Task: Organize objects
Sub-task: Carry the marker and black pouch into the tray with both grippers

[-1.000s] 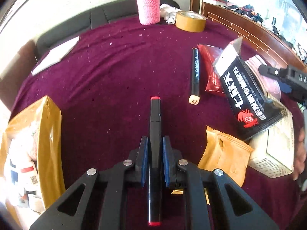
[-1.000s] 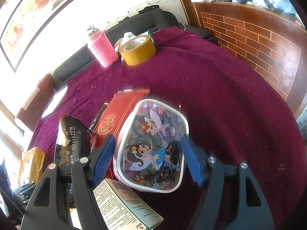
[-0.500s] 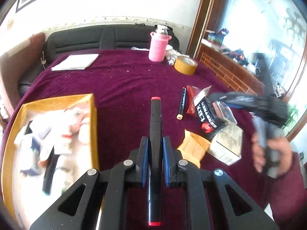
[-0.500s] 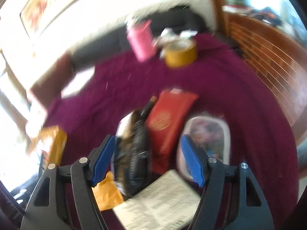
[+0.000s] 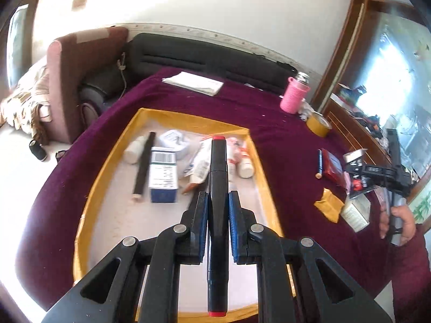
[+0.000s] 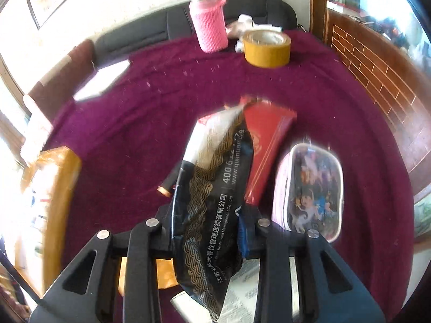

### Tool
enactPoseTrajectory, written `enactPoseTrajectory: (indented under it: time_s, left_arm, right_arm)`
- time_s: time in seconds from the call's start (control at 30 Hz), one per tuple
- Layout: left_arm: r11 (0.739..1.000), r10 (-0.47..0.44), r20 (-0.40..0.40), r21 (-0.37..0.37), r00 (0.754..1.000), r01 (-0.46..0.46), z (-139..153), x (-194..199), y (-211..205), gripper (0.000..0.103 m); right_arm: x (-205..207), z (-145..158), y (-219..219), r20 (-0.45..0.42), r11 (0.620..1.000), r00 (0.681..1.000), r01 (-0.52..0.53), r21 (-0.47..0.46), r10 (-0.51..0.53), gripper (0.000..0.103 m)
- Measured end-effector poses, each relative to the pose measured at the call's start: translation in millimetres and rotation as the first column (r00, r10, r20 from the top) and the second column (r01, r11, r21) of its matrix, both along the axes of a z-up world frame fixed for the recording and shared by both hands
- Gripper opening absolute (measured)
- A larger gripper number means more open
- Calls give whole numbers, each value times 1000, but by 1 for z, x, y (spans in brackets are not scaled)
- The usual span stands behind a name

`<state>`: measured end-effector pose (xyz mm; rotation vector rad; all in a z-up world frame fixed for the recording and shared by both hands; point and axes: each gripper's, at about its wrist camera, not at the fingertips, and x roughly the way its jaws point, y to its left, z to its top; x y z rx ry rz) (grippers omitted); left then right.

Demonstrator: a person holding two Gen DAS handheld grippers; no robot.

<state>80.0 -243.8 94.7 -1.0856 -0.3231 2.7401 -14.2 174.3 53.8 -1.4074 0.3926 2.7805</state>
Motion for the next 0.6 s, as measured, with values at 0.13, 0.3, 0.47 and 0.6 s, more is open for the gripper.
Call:
enactPoseTrajectory:
  time_s: [0.13, 0.3, 0.47, 0.6]
  left_arm:
    - [996, 85, 49, -12, 995, -84, -17, 1, -32, 12]
    - [993, 115, 120, -30, 986, -112, -34, -7, -51, 12]
    - [993, 113, 194, -47, 974, -106, -50, -27, -54, 12]
    - [991, 130, 253, -65, 959, -118, -63, -45, -58, 12]
  right_arm:
    - [15, 35, -14, -77, 990, 995, -71, -123, 61, 30]
    - [31, 64, -84, -123, 941, 957, -281, -187, 262, 31]
    - [34, 52, -175, -92, 841, 876, -481, -249, 474, 31]
    - [36, 36, -233, -55, 788, 823, -559, -258, 566, 31]
